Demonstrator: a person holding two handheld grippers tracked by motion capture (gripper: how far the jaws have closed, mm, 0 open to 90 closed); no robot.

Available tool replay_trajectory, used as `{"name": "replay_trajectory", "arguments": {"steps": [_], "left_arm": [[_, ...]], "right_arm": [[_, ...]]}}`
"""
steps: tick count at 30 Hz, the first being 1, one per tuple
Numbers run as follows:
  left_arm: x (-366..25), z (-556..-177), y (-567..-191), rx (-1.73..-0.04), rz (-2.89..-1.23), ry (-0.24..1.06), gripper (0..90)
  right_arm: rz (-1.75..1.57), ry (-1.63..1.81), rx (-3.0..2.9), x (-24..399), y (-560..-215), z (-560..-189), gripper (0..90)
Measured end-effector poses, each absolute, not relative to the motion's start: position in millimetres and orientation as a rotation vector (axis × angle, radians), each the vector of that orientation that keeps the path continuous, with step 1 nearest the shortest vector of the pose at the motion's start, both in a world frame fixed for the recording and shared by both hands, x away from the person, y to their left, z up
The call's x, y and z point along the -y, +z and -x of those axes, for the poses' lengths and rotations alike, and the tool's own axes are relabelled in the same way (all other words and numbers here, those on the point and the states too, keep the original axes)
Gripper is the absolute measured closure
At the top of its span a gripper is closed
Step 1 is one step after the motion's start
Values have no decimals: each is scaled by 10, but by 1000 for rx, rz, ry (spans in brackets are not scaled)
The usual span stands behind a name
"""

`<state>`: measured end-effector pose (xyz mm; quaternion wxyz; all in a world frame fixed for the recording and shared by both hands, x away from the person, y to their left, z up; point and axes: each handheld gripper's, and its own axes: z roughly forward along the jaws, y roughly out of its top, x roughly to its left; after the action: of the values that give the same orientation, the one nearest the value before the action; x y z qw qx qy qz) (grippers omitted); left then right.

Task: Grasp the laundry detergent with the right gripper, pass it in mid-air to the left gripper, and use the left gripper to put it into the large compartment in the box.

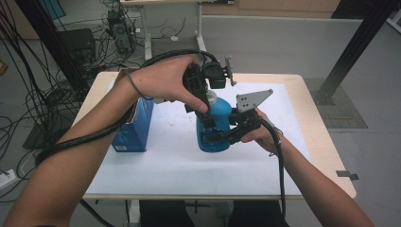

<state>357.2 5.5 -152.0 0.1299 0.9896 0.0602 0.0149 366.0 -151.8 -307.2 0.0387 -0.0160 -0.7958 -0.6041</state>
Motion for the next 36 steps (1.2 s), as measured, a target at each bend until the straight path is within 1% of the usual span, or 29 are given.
{"name": "replay_trajectory", "arguments": {"steps": [29, 36], "left_arm": [[-19, -3553, -1509, -157, -2892, 49, 92], [13, -3549, -1510, -146, -2895, 43, 126]], "right_arm": [[41, -1857, 2441, 1528, -3050, -3648, 439], [38, -1858, 2439, 1520, -3043, -3646, 439]]}}
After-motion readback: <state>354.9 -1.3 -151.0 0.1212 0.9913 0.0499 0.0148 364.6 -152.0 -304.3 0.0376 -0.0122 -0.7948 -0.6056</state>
